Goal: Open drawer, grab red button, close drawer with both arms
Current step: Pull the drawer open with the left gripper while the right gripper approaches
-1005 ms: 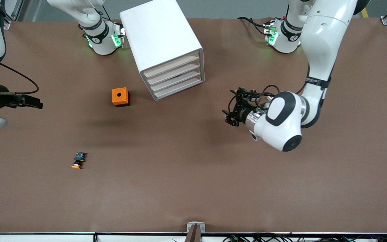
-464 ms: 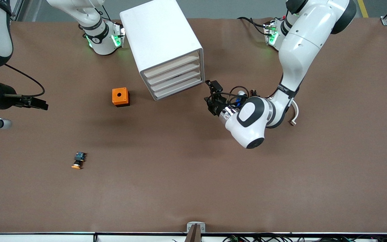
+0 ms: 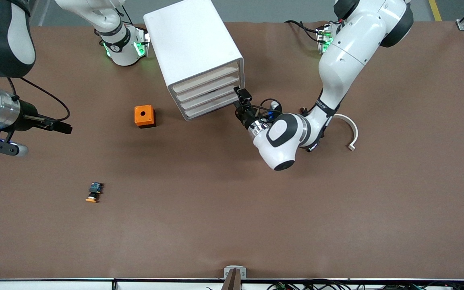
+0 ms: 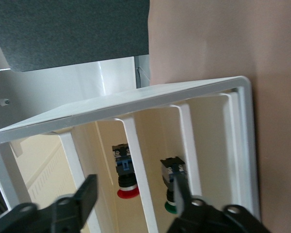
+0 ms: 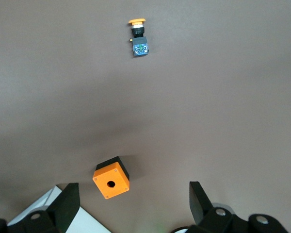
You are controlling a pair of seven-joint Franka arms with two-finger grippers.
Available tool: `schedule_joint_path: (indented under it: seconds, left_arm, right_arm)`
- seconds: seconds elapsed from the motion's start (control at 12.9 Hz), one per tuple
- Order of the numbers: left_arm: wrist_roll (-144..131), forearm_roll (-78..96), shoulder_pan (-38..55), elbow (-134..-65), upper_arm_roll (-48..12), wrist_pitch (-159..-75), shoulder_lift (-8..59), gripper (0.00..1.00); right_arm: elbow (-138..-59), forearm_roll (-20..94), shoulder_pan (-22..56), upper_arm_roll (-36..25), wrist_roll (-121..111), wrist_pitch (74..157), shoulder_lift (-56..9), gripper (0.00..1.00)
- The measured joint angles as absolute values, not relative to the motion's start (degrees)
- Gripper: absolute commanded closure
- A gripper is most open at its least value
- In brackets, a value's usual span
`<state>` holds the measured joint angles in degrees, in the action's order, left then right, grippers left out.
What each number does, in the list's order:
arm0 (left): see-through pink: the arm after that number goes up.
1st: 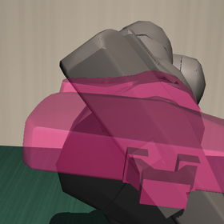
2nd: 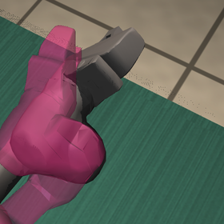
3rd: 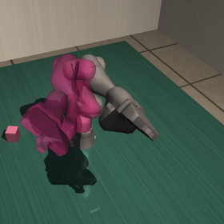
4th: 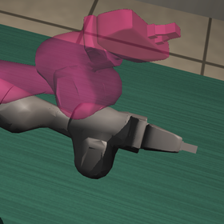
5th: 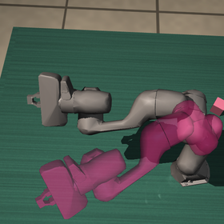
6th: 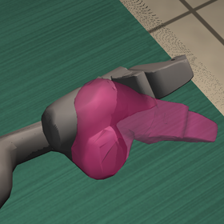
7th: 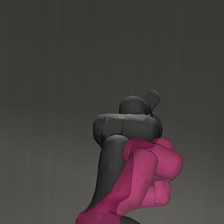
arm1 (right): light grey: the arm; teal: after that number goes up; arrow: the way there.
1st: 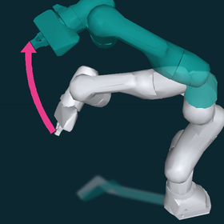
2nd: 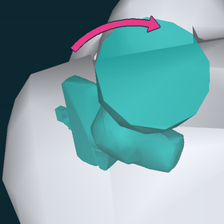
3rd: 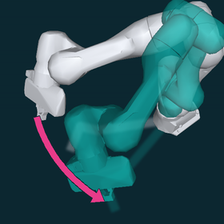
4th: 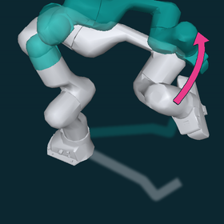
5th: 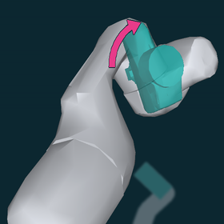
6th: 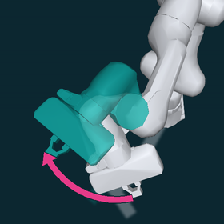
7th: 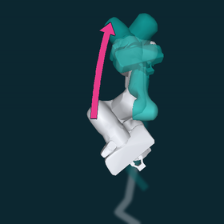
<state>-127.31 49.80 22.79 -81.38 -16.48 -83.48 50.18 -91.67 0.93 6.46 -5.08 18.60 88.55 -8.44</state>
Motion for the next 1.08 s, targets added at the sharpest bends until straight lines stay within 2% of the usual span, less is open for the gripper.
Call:
schedule_joint_path:
  seconds: [0.39, 0.7, 1.08]
  left_arm:
    - [-127.67, 50.88, 25.79, -81.46, -16.5, -82.96, 52.11, 0.5]
    - [-128.46, 50.88, 27.95, -82.33, -16.54, -81.54, 52.8, 0.69]
    - [-129.03, 50.88, 30.14, -83.08, -16.55, -80.67, 52.81, 0.85]
  right_arm:
    - [-91.8, 0.96, 10.37, -5.0, 26.67, 89.08, -8.44, 0.0]
    - [-91.93, 0.97, 12.76, -4.96, 31.33, 89.34, -8.44, 0.0]
    - [-93.78, 1.03, 16.05, -4.91, 38.52, 92.54, -8.43, 0.0]
